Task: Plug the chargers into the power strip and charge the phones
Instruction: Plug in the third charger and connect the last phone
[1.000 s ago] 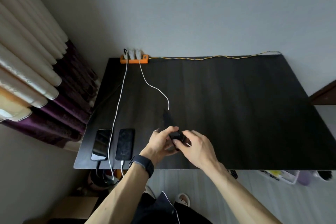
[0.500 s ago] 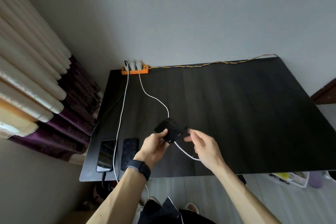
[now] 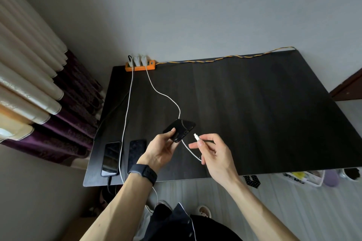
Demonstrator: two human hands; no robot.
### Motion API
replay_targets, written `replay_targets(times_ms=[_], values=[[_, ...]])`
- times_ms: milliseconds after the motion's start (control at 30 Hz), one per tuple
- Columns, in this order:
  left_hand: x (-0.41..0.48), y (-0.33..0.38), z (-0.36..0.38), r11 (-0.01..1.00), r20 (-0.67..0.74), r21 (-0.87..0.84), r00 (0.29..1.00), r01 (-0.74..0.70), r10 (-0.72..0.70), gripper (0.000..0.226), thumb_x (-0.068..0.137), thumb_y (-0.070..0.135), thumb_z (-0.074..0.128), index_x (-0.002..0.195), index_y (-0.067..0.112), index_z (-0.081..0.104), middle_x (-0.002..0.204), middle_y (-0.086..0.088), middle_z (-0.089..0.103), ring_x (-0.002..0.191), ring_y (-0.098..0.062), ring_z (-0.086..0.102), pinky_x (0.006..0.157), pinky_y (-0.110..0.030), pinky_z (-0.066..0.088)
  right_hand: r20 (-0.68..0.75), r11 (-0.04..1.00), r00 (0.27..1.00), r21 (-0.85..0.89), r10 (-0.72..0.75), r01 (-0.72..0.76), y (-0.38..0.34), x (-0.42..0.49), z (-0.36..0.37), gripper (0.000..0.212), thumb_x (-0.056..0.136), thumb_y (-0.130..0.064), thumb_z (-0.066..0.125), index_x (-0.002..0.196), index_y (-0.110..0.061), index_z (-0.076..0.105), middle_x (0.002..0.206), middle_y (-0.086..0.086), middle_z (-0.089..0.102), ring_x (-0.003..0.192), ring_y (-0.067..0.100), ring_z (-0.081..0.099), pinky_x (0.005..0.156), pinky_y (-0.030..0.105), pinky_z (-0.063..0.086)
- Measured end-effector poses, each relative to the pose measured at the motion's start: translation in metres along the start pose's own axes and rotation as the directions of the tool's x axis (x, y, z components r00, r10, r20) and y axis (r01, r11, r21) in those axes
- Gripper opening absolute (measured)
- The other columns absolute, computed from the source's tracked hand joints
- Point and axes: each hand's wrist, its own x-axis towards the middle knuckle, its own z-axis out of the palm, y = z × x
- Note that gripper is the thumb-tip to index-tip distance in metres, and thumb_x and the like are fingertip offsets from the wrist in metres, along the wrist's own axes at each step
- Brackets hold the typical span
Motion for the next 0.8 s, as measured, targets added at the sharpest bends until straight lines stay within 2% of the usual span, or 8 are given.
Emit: replay_targets(times_ms=[133, 267, 367, 533, 600, 667, 733, 800], values=[[-0.003, -0.003, 0.004, 0.999, 0.021, 0.015, 0.999, -0.031, 0.030, 0.039, 0.094, 0.005, 0.059, 0.131, -0.007, 0.057, 0.130, -0.019, 0.063, 0.091, -0.019, 0.072, 0.068, -0.022, 0.061, 0.017, 1.000, 1.000, -0.002, 0.008, -0.008, -0.001, -0.002, 0.002, 0.005, 0.102, -0.023, 0.055, 0.102, -0.019, 0.058, 0.093, -0.007, 0.078, 0.053, 0.018, 0.052, 0.062, 0.039, 0.051], [-0.007, -0.006, 0.009, 0.998, 0.067, 0.025, 0.996, -0.053, 0.051, 0.045, 0.092, 0.006, 0.061, 0.136, -0.003, 0.054, 0.131, -0.018, 0.063, 0.104, -0.021, 0.069, 0.071, -0.023, 0.061, 0.020, 1.000, 1.000, -0.012, 0.011, -0.011, -0.002, -0.002, 0.004, 0.005, 0.102, -0.022, 0.055, 0.101, -0.019, 0.058, 0.091, -0.008, 0.078, 0.054, 0.016, 0.053, 0.061, 0.032, 0.049], [-0.009, -0.009, 0.013, 0.998, 0.077, 0.027, 0.995, -0.062, 0.060, 0.044, 0.094, 0.005, 0.059, 0.136, -0.001, 0.054, 0.132, -0.019, 0.063, 0.108, -0.023, 0.067, 0.068, -0.023, 0.060, 0.024, 1.000, 1.000, -0.024, 0.005, -0.004, -0.002, -0.004, 0.004, 0.005, 0.102, -0.022, 0.054, 0.102, -0.019, 0.058, 0.091, -0.008, 0.078, 0.055, 0.014, 0.053, 0.061, 0.029, 0.048], [-0.009, -0.012, 0.015, 0.996, 0.066, 0.034, 0.995, -0.077, 0.075, 0.043, 0.093, 0.005, 0.060, 0.136, 0.001, 0.055, 0.132, -0.021, 0.062, 0.107, -0.025, 0.066, 0.067, -0.024, 0.060, -0.005, 1.000, 1.000, -0.004, -0.006, 0.006, -0.004, -0.007, 0.001, 0.006, 0.102, -0.021, 0.054, 0.102, -0.017, 0.058, 0.088, -0.006, 0.079, 0.056, 0.012, 0.052, 0.062, 0.036, 0.049], [-0.010, -0.014, 0.017, 0.996, 0.066, 0.040, 0.995, -0.078, 0.076, 0.042, 0.093, 0.005, 0.060, 0.135, 0.003, 0.056, 0.131, -0.022, 0.063, 0.108, -0.027, 0.065, 0.067, -0.025, 0.060, -0.010, 1.000, 1.000, 0.008, 0.007, -0.007, -0.005, -0.007, 0.001, 0.005, 0.101, -0.020, 0.055, 0.101, -0.017, 0.058, 0.086, -0.006, 0.079, 0.057, 0.018, 0.049, 0.061, 0.041, 0.048], [-0.011, -0.016, 0.020, 0.996, 0.068, 0.048, 0.995, -0.080, 0.077, 0.042, 0.094, 0.005, 0.060, 0.135, 0.004, 0.057, 0.129, -0.021, 0.064, 0.105, -0.026, 0.067, 0.065, -0.025, 0.059, -0.019, 1.000, 1.000, 0.003, 0.019, -0.019, -0.005, -0.005, 0.001, 0.004, 0.101, -0.020, 0.055, 0.100, -0.017, 0.058, 0.083, -0.005, 0.078, 0.061, 0.022, 0.056, 0.062, 0.031, 0.048], [-0.011, -0.019, 0.022, 0.995, 0.066, 0.045, 0.994, -0.091, 0.088, 0.042, 0.094, 0.004, 0.060, 0.136, 0.006, 0.056, 0.129, -0.020, 0.065, 0.104, -0.025, 0.067, 0.065, -0.025, 0.059, -0.033, 1.000, 0.999, 0.003, 0.031, -0.031, -0.006, -0.004, 0.000, 0.004, 0.101, -0.018, 0.055, 0.100, -0.015, 0.059, 0.079, -0.004, 0.078, 0.075, 0.011, 0.068, 0.068, 0.014, 0.047], [-0.011, -0.020, 0.023, 0.993, 0.064, 0.037, 0.992, -0.111, 0.108, 0.046, 0.093, 0.004, 0.061, 0.138, 0.008, 0.054, 0.129, -0.019, 0.065, 0.110, -0.027, 0.066, 0.067, -0.026, 0.060, -0.045, 0.998, 0.997, 0.026, 0.055, -0.054, -0.006, -0.003, 0.000, 0.006, 0.100, -0.016, 0.055, 0.105, -0.014, 0.058, 0.076, -0.001, 0.078, 0.079, 0.008, 0.069, 0.069, 0.009, 0.045]])
